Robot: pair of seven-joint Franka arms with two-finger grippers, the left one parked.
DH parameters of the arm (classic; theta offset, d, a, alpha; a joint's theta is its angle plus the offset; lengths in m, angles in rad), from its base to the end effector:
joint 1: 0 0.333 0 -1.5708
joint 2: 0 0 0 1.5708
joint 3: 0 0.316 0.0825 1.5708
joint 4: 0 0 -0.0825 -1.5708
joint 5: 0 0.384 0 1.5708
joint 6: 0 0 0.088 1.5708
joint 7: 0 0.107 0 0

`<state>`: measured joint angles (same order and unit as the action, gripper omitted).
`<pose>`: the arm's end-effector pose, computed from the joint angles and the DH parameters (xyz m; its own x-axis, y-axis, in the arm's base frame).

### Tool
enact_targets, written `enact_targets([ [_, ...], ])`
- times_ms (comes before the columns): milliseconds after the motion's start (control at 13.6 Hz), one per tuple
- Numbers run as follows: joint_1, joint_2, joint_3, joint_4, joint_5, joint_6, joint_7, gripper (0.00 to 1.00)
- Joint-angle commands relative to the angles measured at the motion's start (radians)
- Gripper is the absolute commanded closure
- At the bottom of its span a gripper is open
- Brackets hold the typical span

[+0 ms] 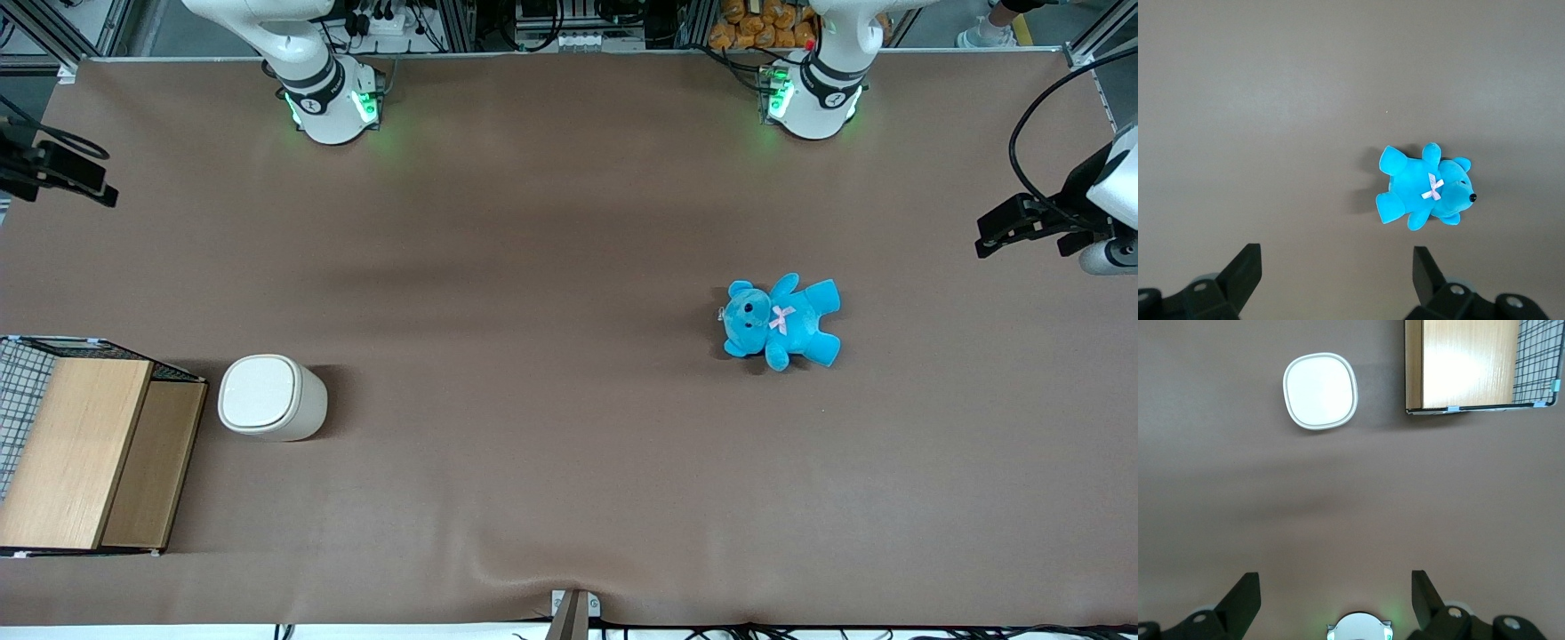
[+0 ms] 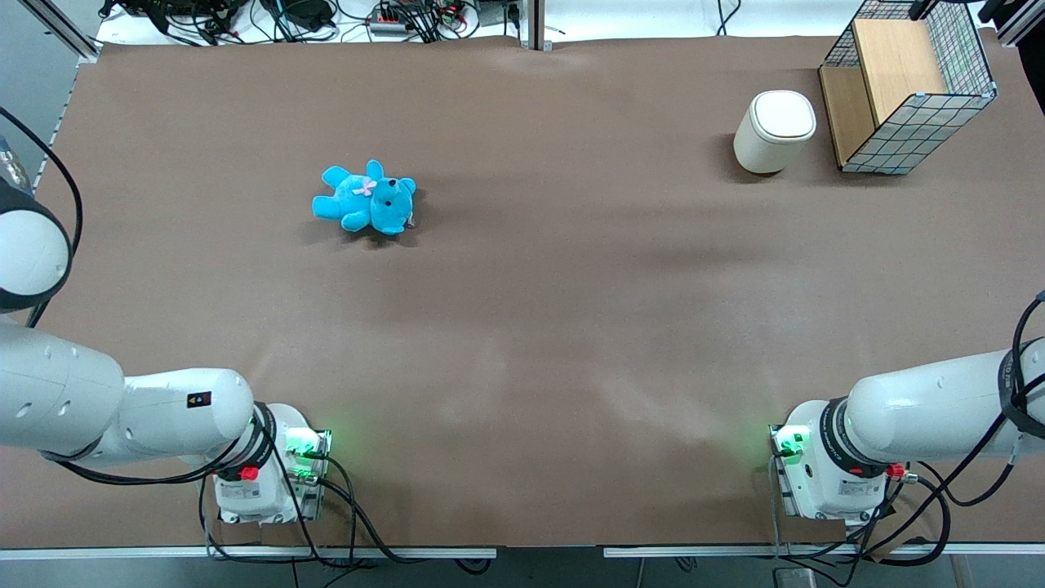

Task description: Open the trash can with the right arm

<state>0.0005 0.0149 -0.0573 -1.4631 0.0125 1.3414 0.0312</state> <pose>0.5337 -0.0285 0.6475 0.9870 -0.0846 -0.1364 -0.0864 -0.9962 -0.0073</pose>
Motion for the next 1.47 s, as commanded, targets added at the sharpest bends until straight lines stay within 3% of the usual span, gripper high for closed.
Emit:
enact_targets([
  [0, 0.015, 0.086, 0.002, 0.012, -0.014, 0.015, 0.006, 0.00],
  [737, 0.016, 0.313, 0.002, 0.012, 0.006, 0.295, 0.009, 0.00],
  [811, 0.015, 0.329, 0.002, 0.012, 0.006, 0.318, 0.001, 0.20],
  [958, 0.012, 0.356, 0.002, 0.010, 0.004, 0.364, -0.007, 0.85],
  [1032, 0.010, 0.376, 0.002, 0.012, 0.006, 0.378, -0.007, 1.00],
  [1400, 0.003, 0.468, 0.002, 0.006, 0.007, 0.456, -0.008, 1.00],
])
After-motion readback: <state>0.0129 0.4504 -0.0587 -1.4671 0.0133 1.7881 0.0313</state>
